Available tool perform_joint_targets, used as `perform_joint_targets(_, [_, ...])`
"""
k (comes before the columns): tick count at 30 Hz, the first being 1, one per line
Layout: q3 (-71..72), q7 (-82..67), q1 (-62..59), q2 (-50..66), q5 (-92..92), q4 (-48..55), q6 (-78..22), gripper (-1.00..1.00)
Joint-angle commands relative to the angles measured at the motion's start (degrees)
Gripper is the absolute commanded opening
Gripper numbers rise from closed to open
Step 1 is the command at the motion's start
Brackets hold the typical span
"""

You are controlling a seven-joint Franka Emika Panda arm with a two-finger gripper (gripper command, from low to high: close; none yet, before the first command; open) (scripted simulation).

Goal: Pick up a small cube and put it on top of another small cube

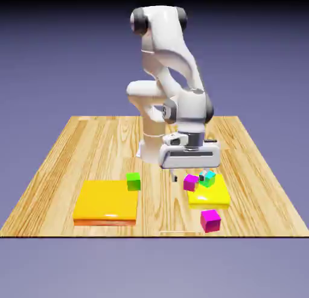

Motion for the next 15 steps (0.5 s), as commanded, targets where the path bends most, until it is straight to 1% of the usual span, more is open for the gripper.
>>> perform_joint_targets(1, [1.2, 1.0, -0.5, 2.1, -0.9, 1.2, -1.0, 0.0])
perform_joint_targets(9, [10.5, 8.9, -4.3, 18.5, -7.8, 10.7, -9.0, 0.0])
perform_joint_targets(10, [10.5, 8.9, -4.3, 18.6, -7.8, 10.7, -9.0, 0.0])
perform_joint_targets(15, [3.0, 14.0, 1.5, 27.7, -15.2, 13.1, -2.3, 0.0])
